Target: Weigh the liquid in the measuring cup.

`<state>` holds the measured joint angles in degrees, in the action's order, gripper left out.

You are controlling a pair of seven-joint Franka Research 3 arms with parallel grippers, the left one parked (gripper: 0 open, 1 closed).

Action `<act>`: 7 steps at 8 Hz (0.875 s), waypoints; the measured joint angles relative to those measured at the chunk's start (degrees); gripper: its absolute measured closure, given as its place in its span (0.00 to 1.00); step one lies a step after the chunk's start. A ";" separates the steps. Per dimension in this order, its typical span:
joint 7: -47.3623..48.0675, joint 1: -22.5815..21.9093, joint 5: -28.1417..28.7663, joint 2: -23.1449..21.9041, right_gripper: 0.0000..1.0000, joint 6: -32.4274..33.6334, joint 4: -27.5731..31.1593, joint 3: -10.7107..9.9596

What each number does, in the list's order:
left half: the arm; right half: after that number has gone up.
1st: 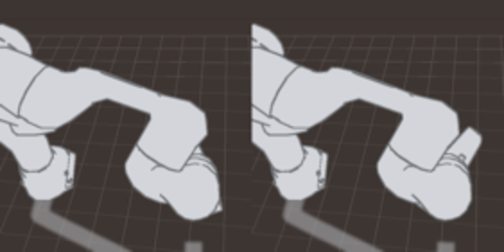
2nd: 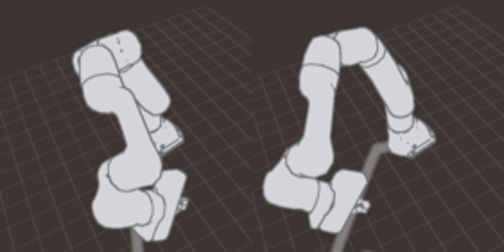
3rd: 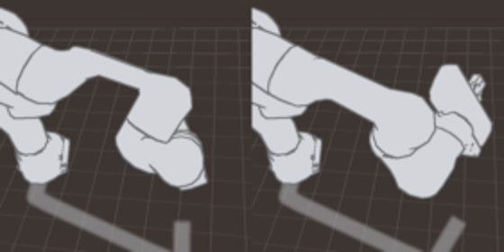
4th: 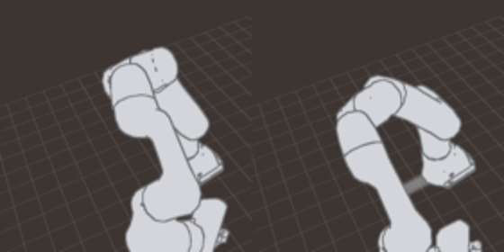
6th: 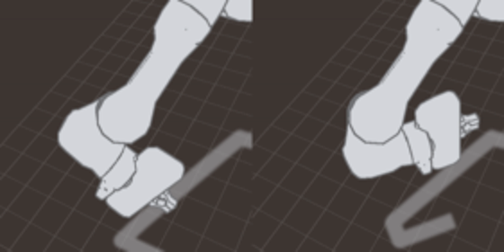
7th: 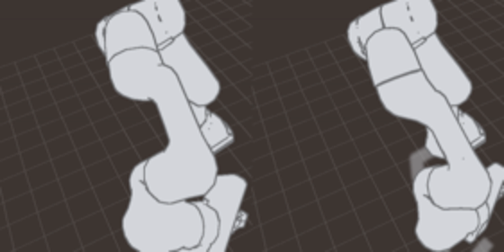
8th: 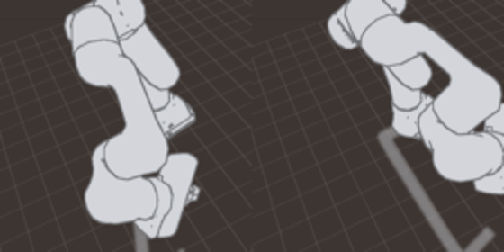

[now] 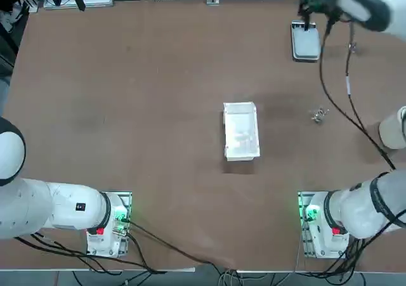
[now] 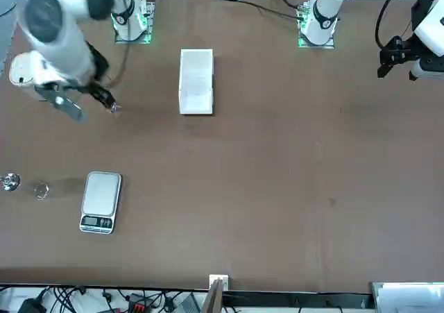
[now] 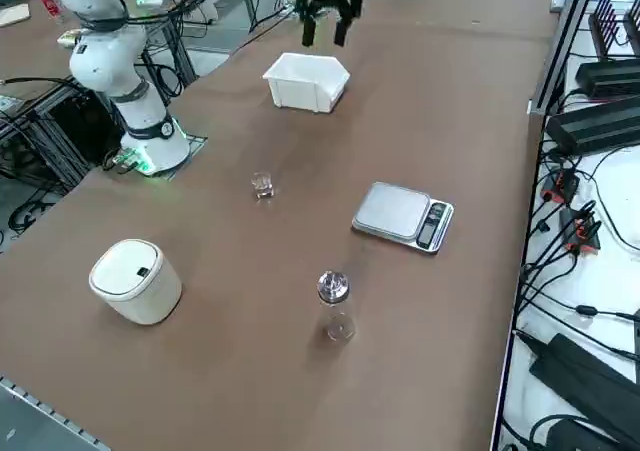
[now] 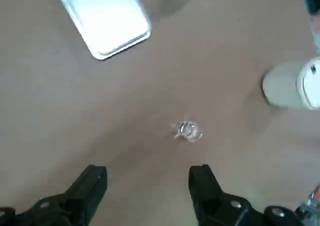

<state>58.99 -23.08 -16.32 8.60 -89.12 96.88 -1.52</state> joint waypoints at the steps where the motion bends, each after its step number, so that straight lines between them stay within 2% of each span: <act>1: 8.11 -1.96 -2.00 3.05 0.00 -0.36 0.03 0.01; 3: 22.73 -4.60 -4.54 8.53 0.00 -0.51 0.00 0.01; 7: 49.24 -5.66 -8.72 18.74 0.01 -0.29 -0.17 -0.11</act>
<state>108.23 -28.74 -25.03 27.34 -89.41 96.72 -1.63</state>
